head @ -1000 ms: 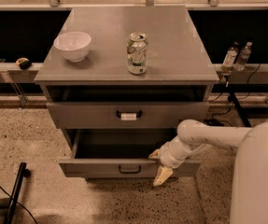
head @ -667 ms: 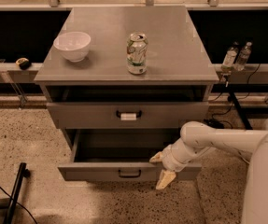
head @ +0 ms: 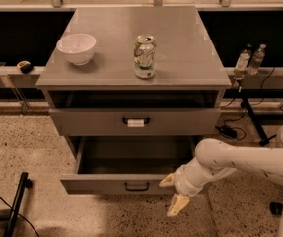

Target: Open middle drawer

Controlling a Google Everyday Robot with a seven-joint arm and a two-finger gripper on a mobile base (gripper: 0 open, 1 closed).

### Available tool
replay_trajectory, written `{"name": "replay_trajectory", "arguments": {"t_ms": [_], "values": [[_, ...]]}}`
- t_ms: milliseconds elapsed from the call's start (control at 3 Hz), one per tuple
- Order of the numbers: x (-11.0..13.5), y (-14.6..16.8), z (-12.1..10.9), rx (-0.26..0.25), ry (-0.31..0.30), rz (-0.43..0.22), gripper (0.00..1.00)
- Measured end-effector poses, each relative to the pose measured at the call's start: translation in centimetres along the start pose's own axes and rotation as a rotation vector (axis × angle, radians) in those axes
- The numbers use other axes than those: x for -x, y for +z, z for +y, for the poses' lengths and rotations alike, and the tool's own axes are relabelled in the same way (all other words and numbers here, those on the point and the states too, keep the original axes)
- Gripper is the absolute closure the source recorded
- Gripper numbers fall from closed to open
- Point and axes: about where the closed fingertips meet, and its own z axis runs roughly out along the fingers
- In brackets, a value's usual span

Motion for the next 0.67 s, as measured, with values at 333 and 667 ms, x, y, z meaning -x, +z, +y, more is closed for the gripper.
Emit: {"name": "replay_trajectory", "arguments": {"t_ms": [333, 667], "values": [[0.5, -1.3, 1.2, -0.01, 0.005, -0.019, 0.3], [0.7, -3.0, 0.3, -0.046, 0.005, -0.019, 0.12]]}}
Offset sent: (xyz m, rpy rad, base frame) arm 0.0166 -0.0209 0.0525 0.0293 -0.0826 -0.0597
